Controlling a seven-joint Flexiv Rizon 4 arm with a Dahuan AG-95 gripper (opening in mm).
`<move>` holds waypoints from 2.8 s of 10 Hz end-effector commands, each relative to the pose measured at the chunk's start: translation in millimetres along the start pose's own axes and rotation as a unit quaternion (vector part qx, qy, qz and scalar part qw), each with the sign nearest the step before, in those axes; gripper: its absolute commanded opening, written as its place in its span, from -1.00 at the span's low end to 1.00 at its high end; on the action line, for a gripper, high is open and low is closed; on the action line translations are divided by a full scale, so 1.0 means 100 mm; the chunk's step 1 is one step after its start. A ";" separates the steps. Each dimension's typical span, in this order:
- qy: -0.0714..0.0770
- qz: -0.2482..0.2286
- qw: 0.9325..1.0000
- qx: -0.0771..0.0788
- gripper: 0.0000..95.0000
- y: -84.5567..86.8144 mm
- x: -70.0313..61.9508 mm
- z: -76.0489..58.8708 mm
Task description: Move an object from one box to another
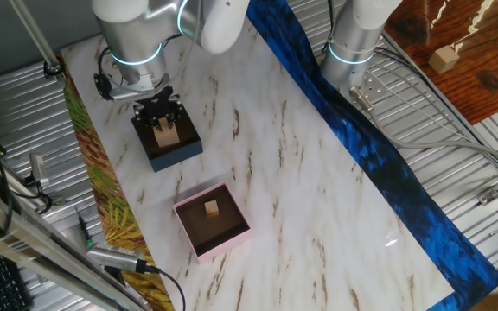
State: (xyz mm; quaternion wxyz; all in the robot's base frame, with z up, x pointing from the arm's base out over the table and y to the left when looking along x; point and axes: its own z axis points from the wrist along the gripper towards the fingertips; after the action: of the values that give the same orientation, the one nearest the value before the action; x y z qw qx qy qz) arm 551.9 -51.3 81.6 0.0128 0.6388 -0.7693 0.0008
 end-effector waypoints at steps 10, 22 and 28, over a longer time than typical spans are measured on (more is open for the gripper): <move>0.017 0.059 0.998 -0.005 -1.00 0.17 -0.09 -0.75; 0.014 0.095 0.995 -0.011 -1.00 0.08 0.84 -0.77; 0.013 0.144 0.989 -0.007 -1.00 0.05 -0.06 -0.70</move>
State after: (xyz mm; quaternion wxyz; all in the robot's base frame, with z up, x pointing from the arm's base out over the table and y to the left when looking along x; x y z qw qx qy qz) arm 547.1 -49.8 151.7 0.0265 0.5250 -0.8507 0.0053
